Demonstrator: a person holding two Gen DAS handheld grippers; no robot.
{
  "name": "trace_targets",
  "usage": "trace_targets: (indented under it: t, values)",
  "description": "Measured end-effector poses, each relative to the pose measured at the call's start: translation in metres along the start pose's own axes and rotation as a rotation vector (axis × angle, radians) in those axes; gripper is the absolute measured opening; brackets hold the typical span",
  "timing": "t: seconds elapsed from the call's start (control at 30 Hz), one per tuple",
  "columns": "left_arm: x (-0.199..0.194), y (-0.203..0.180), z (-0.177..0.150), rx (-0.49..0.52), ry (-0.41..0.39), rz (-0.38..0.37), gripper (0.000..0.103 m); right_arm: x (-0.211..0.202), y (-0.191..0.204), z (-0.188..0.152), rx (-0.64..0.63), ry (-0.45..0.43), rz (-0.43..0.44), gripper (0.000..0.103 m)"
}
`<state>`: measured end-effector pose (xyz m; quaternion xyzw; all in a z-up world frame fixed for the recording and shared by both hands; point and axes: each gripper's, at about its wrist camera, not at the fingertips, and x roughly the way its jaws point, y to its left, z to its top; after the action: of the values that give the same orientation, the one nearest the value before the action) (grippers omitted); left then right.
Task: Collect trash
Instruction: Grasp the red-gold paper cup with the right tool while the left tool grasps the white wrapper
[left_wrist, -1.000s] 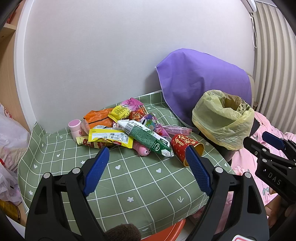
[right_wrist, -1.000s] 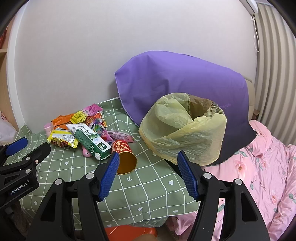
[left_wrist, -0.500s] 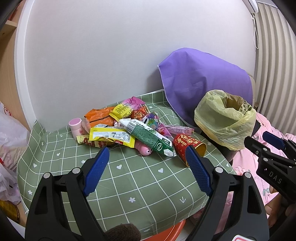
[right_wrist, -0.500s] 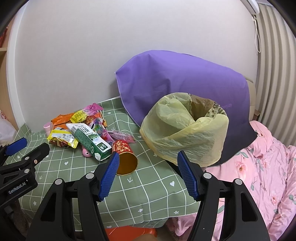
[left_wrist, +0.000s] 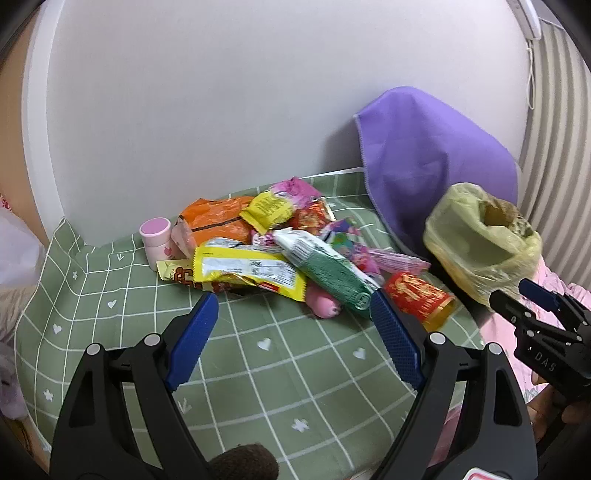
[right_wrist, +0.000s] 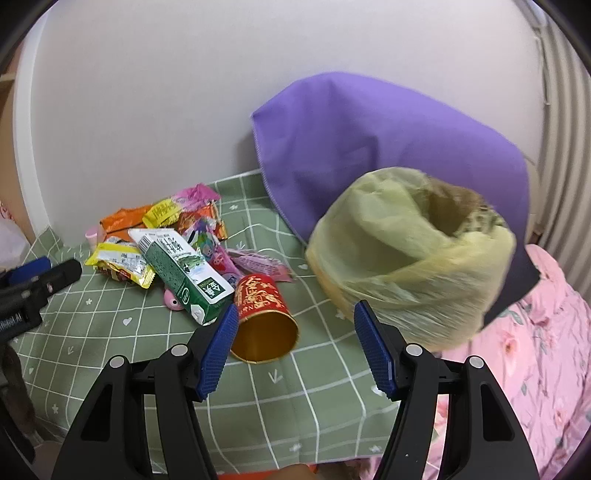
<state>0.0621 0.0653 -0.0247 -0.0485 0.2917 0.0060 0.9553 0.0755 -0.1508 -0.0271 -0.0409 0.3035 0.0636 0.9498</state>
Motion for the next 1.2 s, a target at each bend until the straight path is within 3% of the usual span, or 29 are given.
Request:
trace_targets:
  t: [0.23,0.5,0.57,0.63,0.7,0.8,1.0,1.2]
  values:
    - [0.024,0.02,0.015,0.006,0.037,0.026,0.08,0.056,0.015,0.01,-0.008,0.059,0.089,0.062]
    - [0.046,0.029,0.022,-0.001,0.088,-0.025,0.08,0.098,0.024,-0.008,-0.063,0.151,0.107,0.062]
    - [0.052,0.027,0.026,-0.009,0.11,-0.053,0.08,0.098,0.024,-0.008,-0.065,0.149,0.108,0.062]
    - [0.058,0.023,0.031,-0.014,0.121,-0.075,0.081,0.096,0.022,-0.005,-0.06,0.151,0.113,0.055]
    - [0.063,0.018,0.04,-0.005,0.114,-0.089,0.084,0.092,0.016,-0.002,-0.031,0.154,0.128,0.041]
    - [0.073,0.012,0.052,0.012,0.11,-0.125,0.088,0.083,0.006,0.001,0.0,0.152,0.122,0.037]
    - [0.116,0.011,0.068,0.008,0.186,-0.147,0.087,0.073,-0.006,-0.002,0.038,0.16,0.101,0.036]
    - [0.157,0.021,0.066,-0.06,0.292,-0.195,0.07,0.069,-0.006,-0.011,0.064,0.19,0.07,0.036]
